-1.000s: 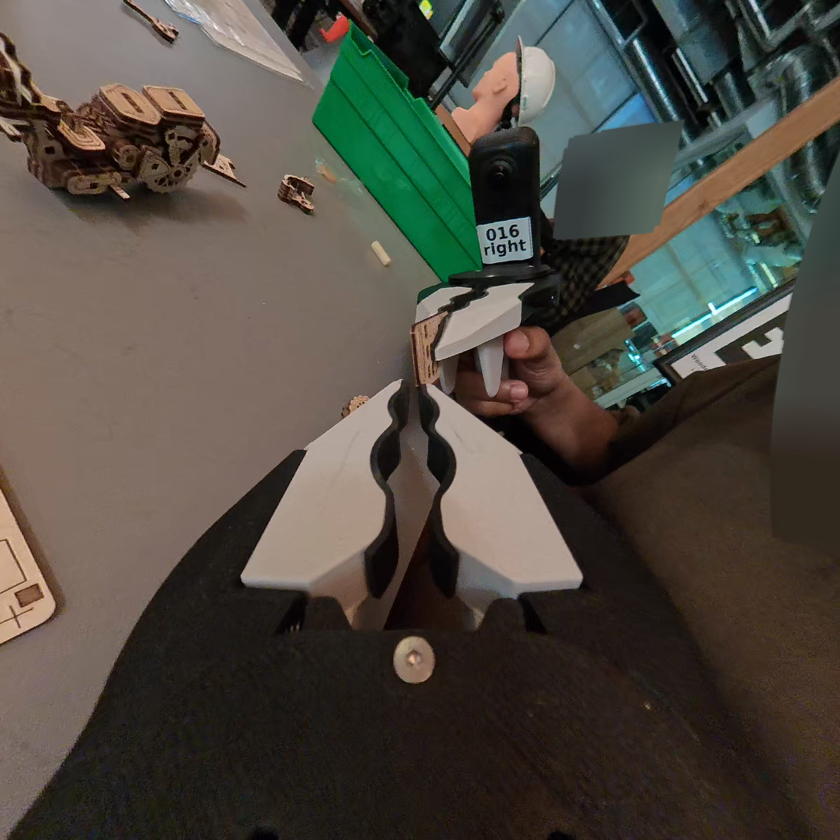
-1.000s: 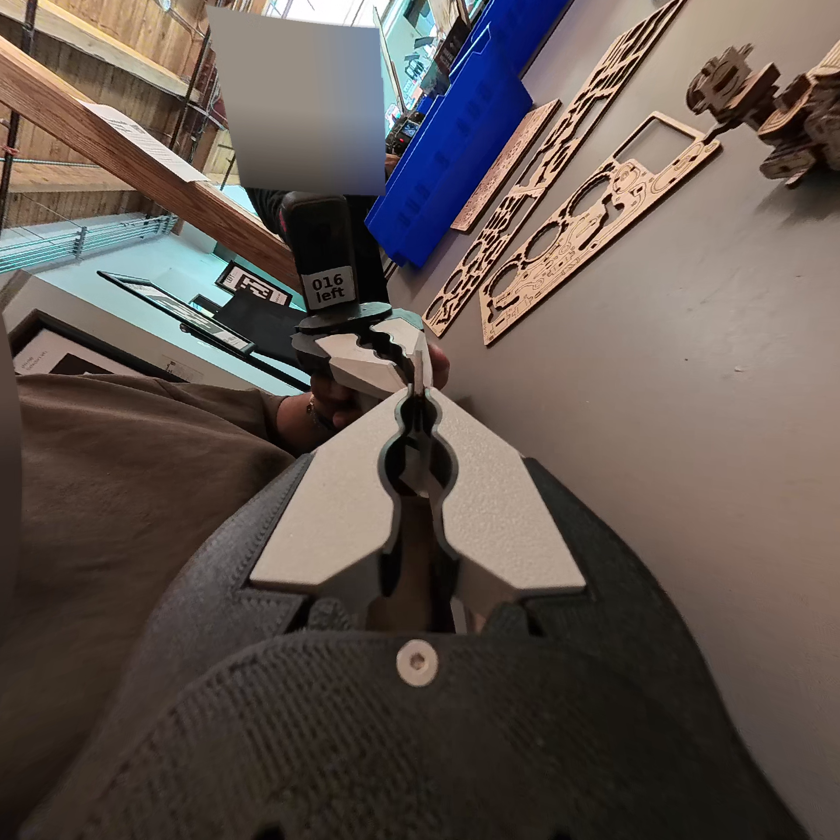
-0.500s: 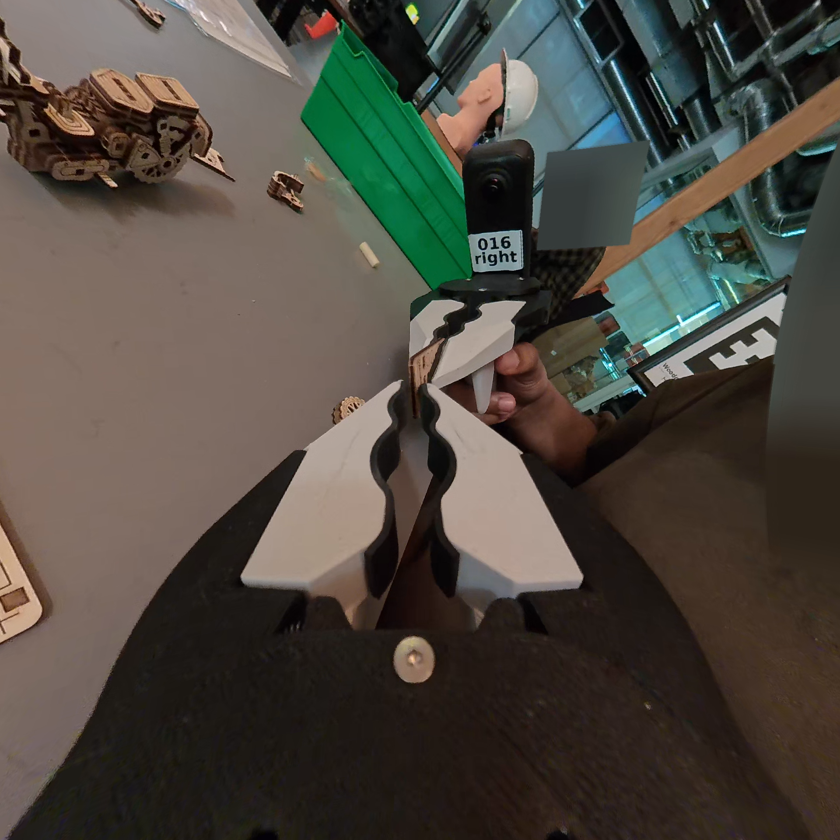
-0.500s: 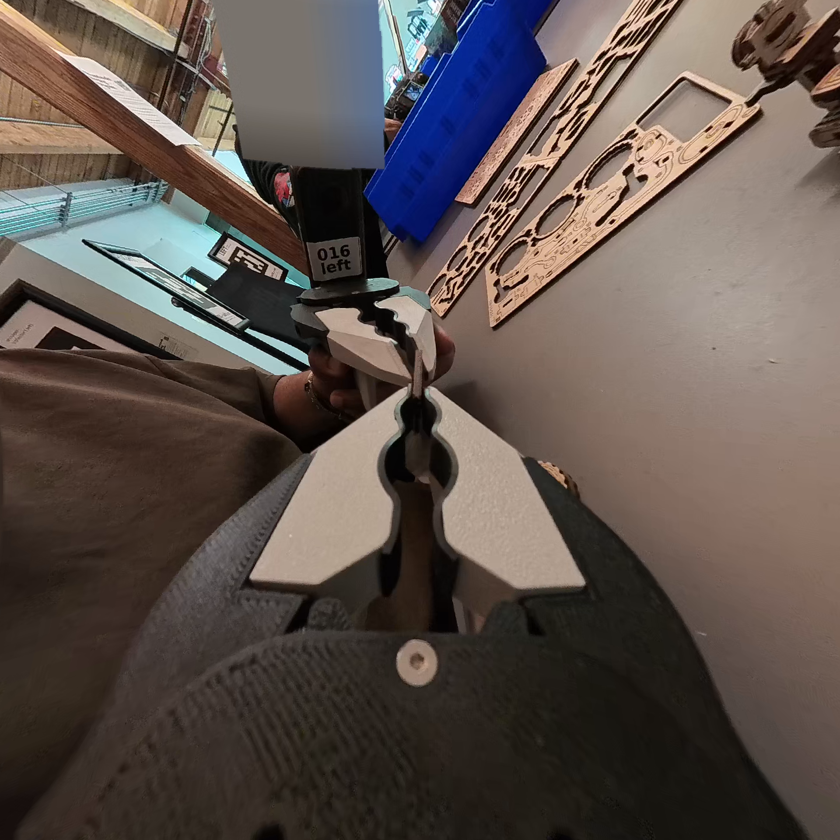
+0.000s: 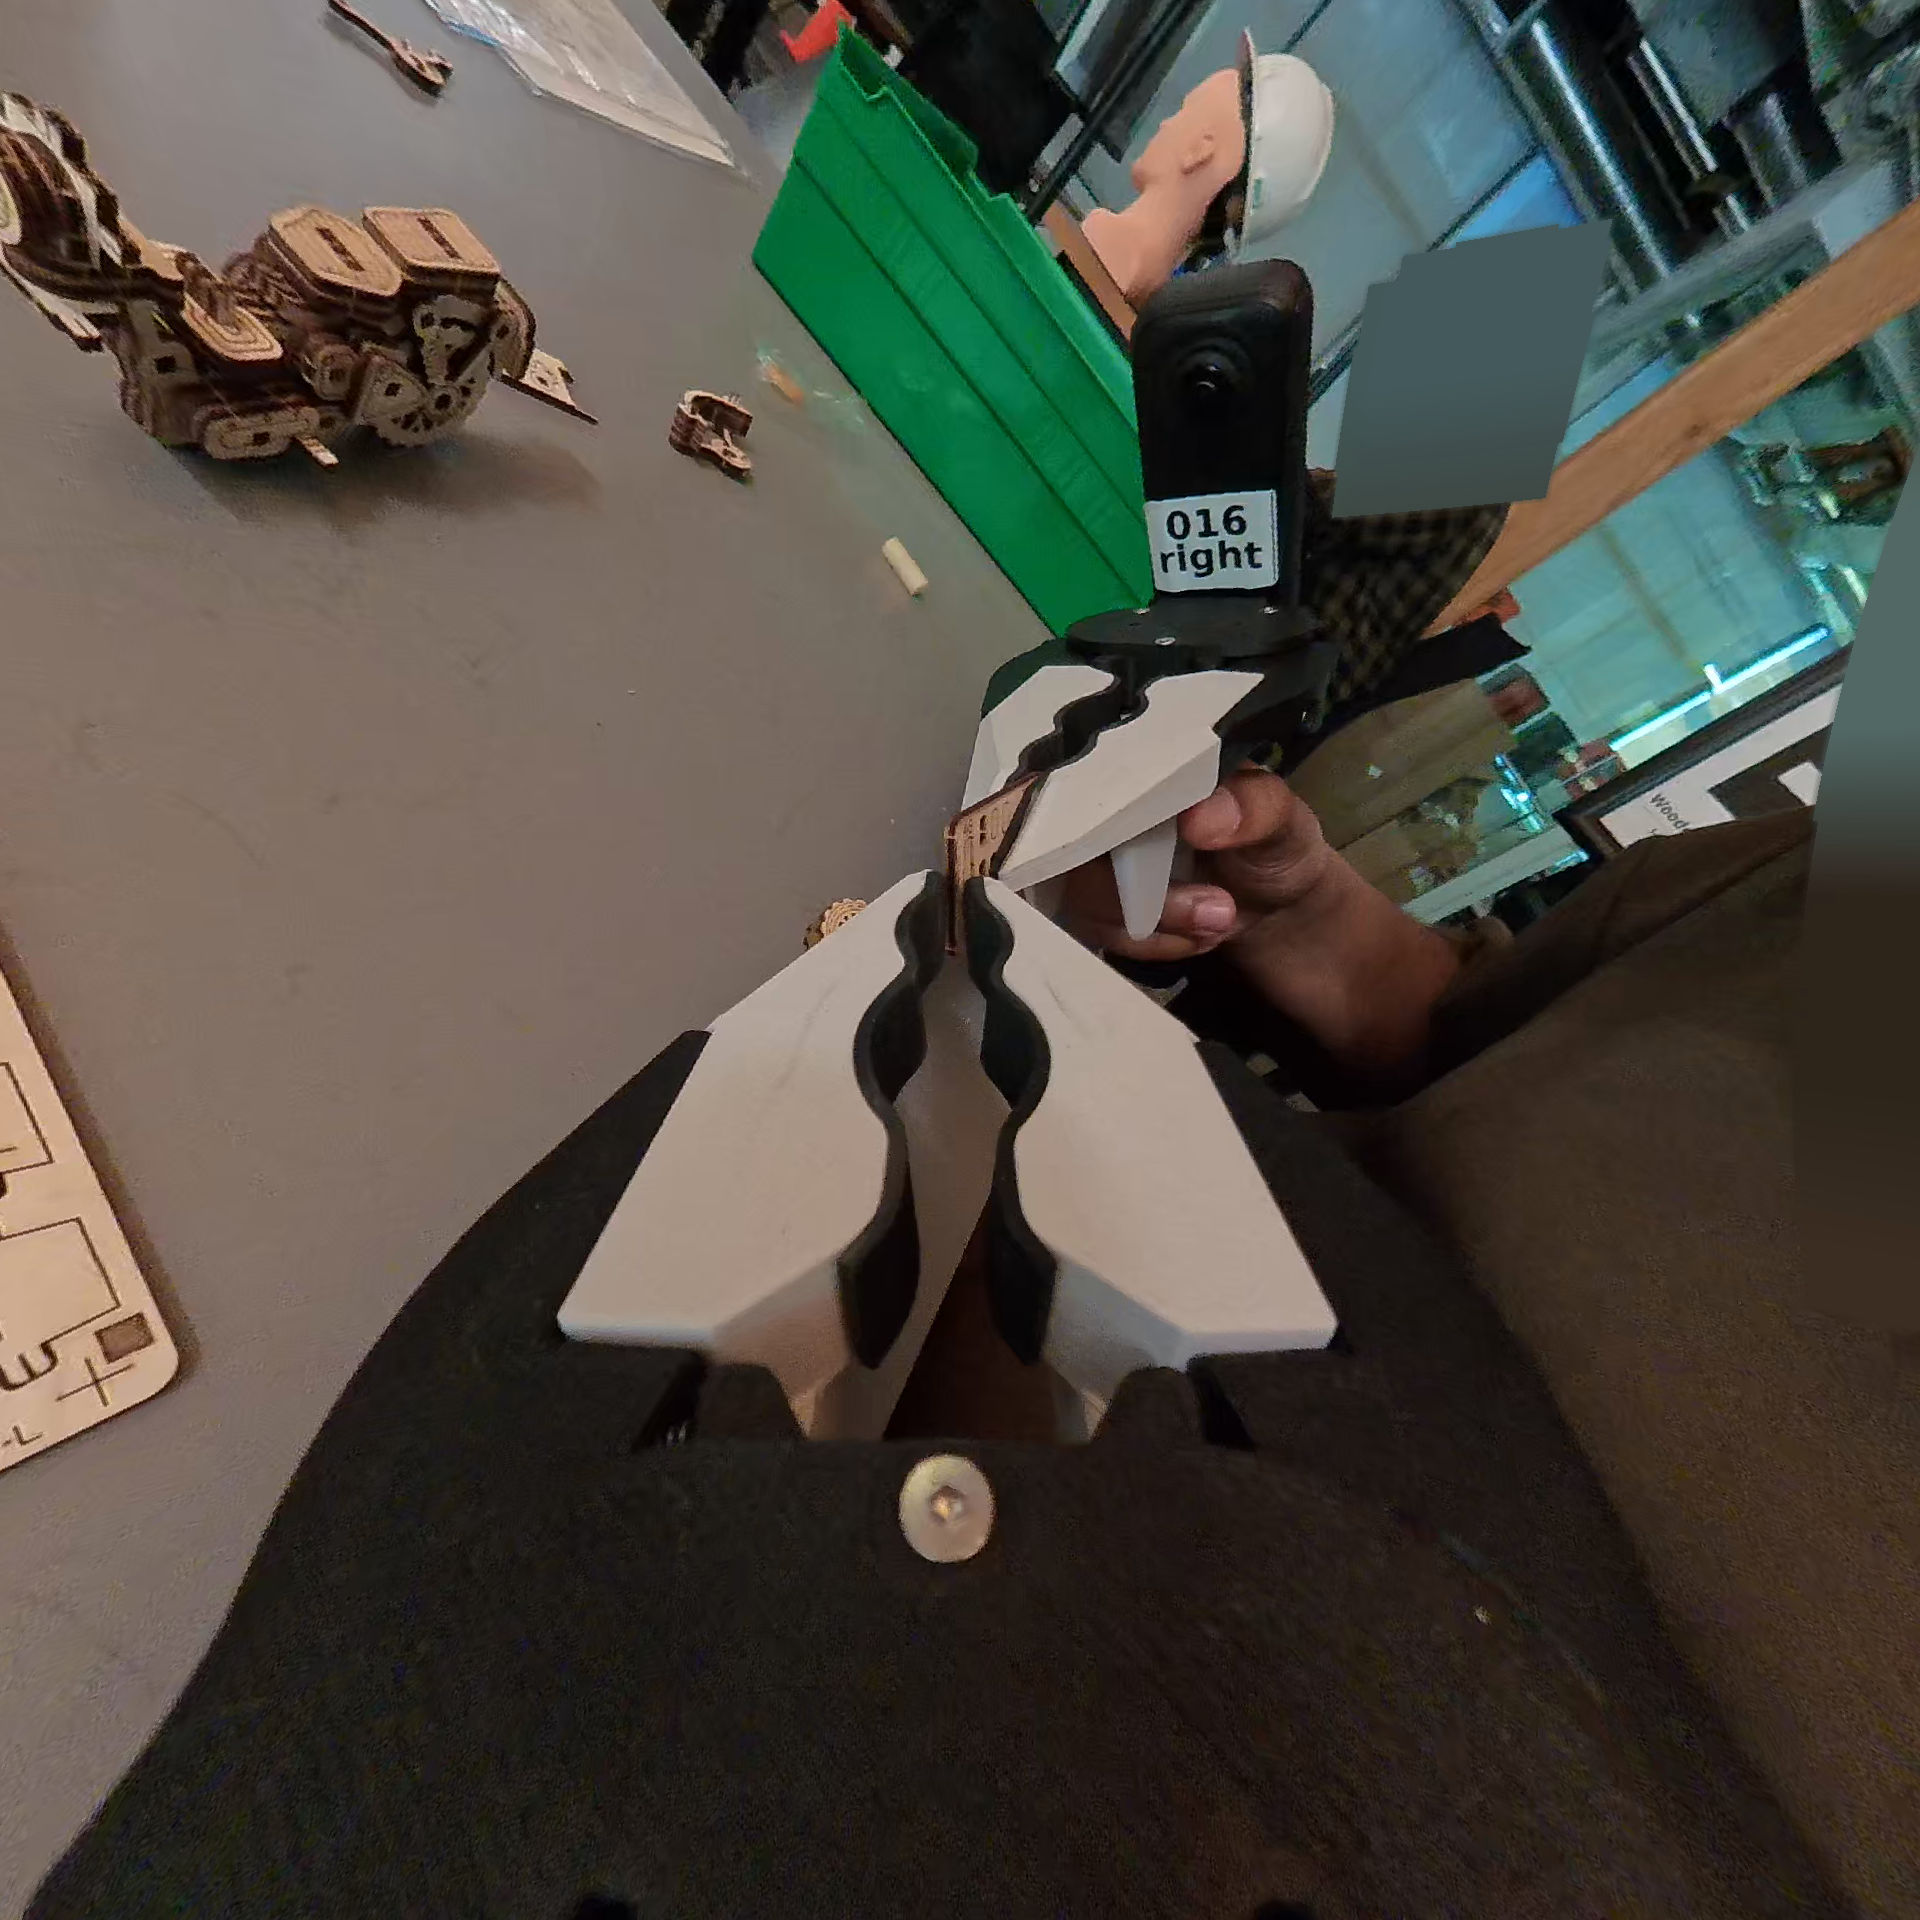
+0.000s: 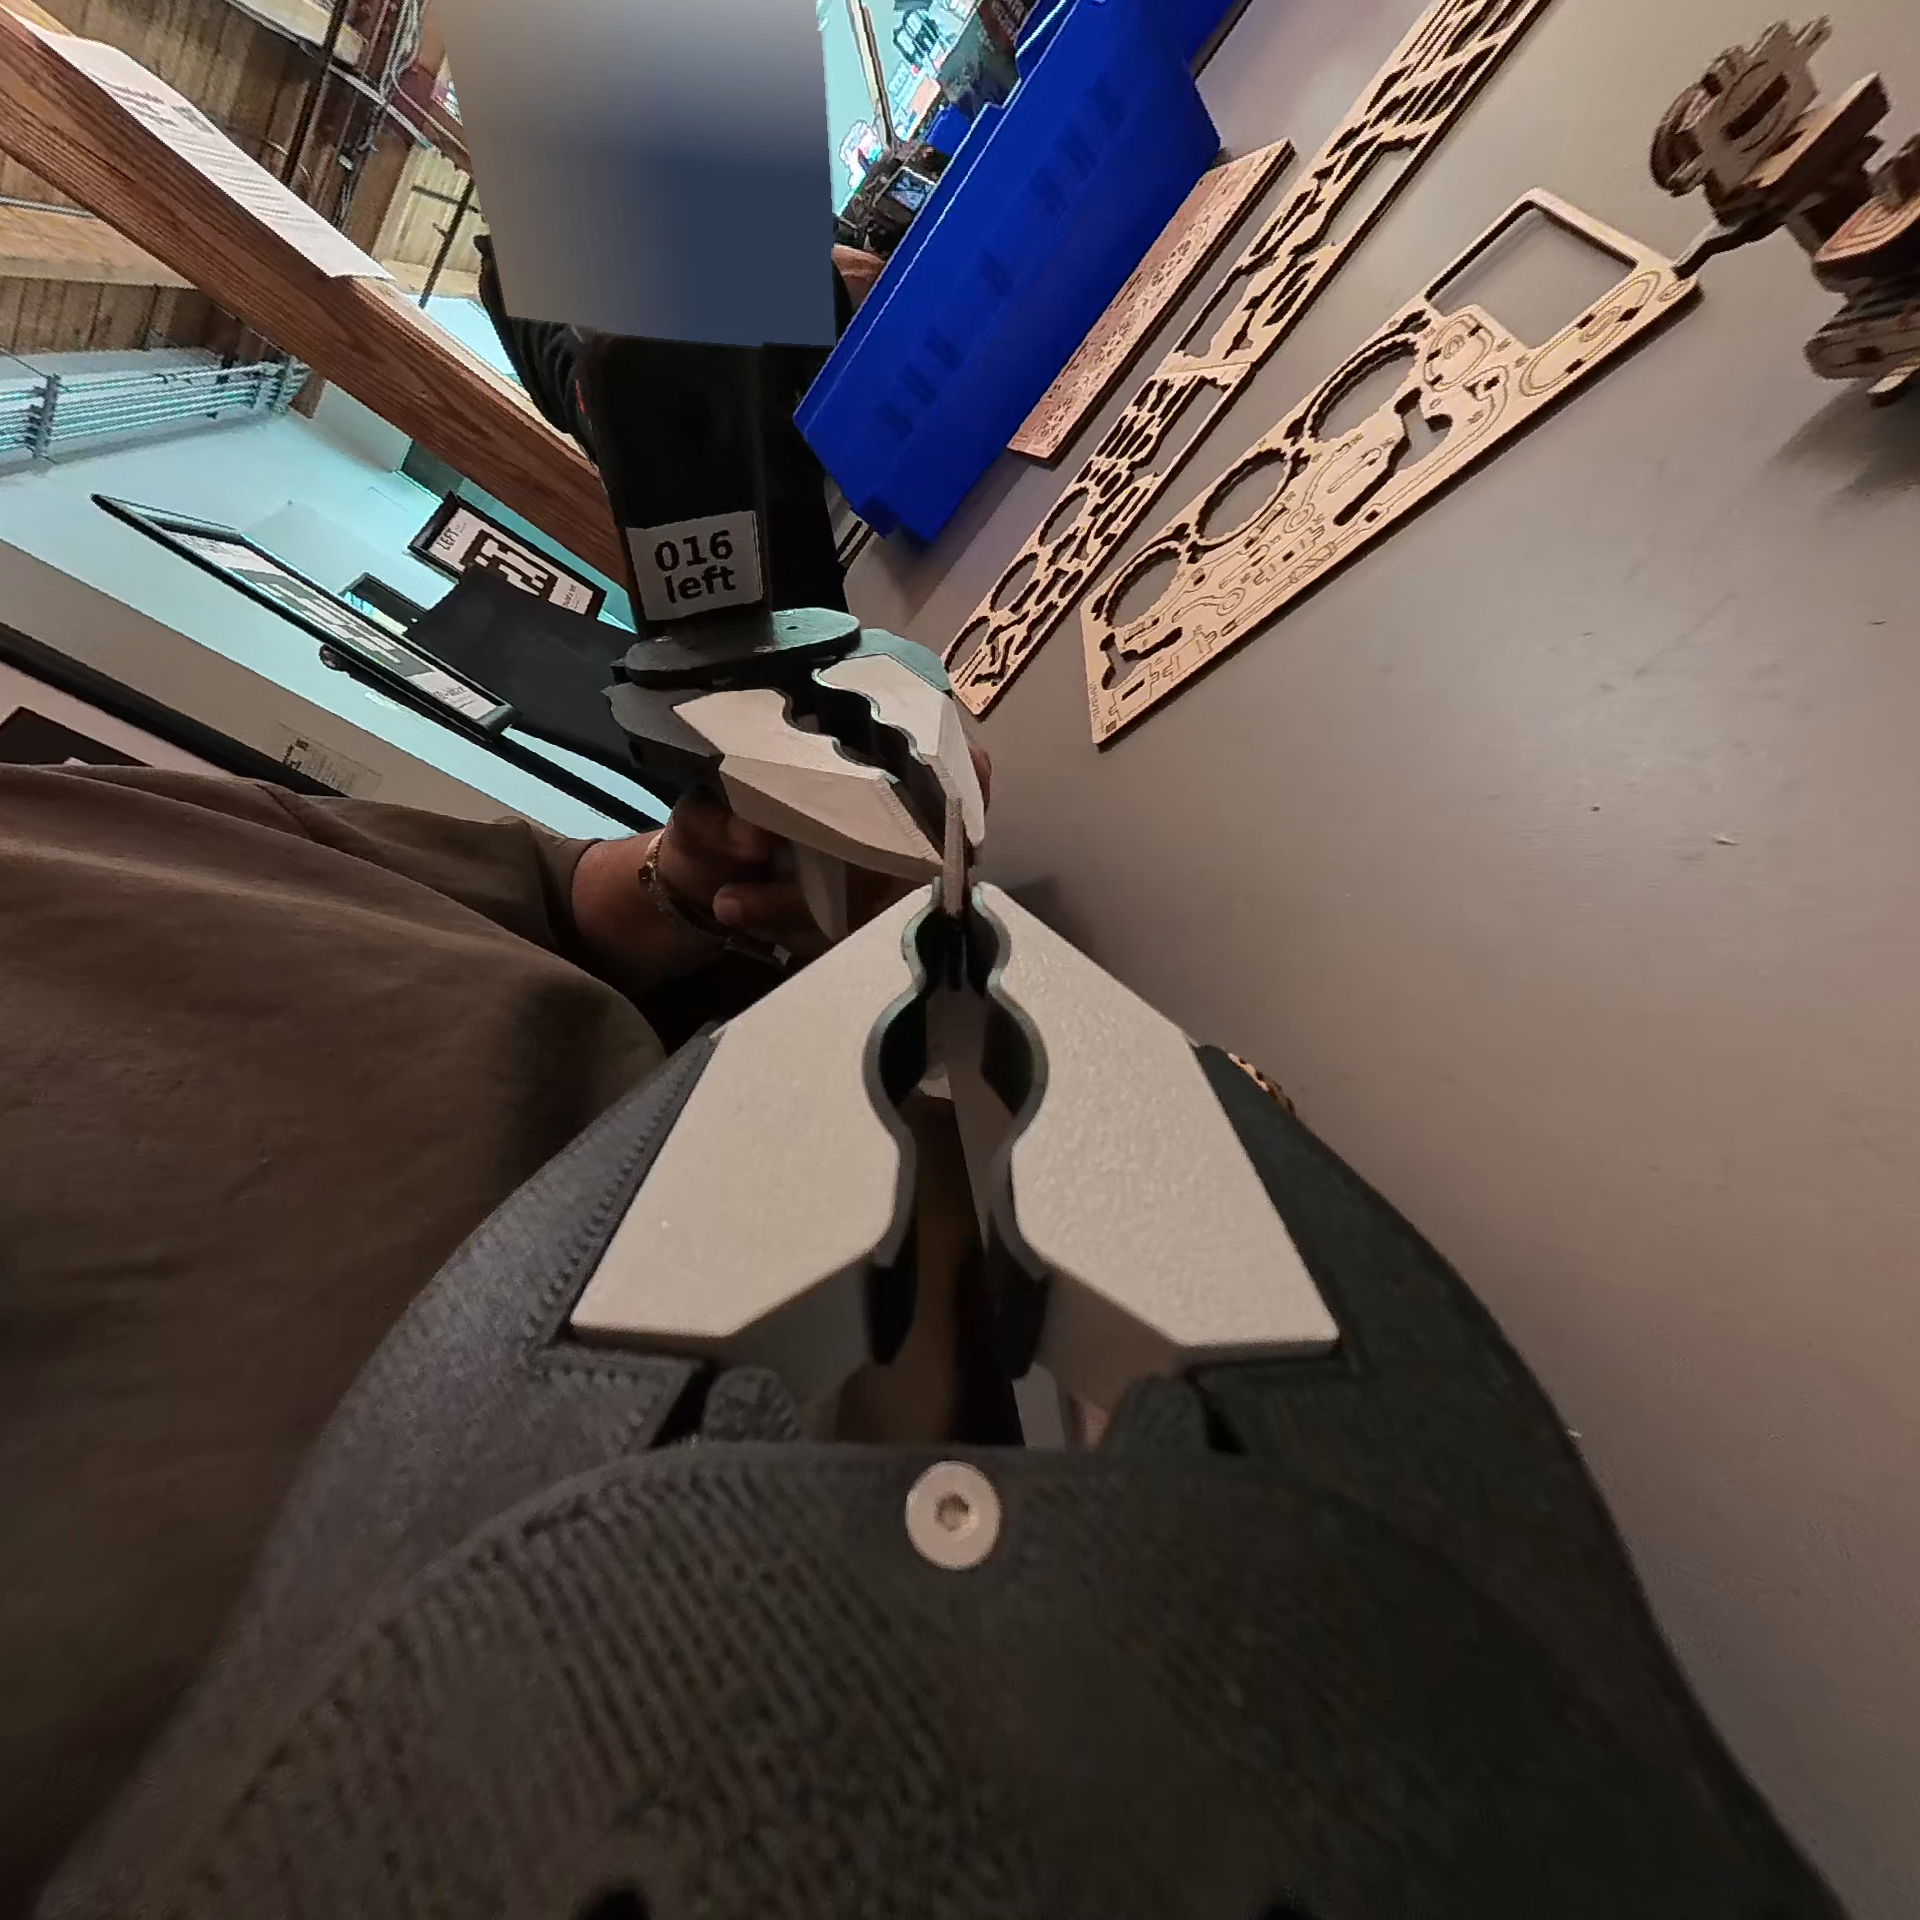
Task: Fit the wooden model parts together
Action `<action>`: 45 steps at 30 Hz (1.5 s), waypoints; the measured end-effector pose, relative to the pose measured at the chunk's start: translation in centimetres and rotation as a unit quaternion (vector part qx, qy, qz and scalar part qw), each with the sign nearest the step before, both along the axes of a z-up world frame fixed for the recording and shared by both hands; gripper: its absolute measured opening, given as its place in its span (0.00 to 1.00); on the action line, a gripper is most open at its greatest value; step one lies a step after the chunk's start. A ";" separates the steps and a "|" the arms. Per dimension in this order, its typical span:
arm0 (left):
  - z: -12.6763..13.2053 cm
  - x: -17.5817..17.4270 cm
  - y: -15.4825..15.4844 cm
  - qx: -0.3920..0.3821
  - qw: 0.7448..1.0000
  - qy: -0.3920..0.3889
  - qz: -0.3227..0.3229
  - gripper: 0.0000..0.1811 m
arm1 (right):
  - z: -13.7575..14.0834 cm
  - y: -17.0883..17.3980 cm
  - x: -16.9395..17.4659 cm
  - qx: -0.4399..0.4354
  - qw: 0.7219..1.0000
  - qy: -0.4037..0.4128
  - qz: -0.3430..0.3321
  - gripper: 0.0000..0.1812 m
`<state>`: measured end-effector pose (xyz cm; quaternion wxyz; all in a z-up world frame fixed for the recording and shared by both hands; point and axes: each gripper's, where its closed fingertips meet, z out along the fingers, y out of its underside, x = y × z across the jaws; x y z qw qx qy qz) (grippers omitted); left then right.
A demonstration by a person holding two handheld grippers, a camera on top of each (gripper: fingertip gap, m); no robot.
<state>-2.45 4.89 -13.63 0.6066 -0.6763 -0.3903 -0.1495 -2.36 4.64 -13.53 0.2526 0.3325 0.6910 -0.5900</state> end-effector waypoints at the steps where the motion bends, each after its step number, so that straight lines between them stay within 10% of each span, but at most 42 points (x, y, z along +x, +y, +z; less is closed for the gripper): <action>1: -0.1 0.0 0.0 -0.005 1.000 0.002 0.000 0.01 | 0.0 0.0 0.0 0.001 1.000 0.002 0.001 0.00; 45: 0.2 0.6 0.2 -0.008 1.000 0.015 -0.021 0.00 | 0.6 0.2 0.1 0.003 0.999 0.042 -0.002 0.00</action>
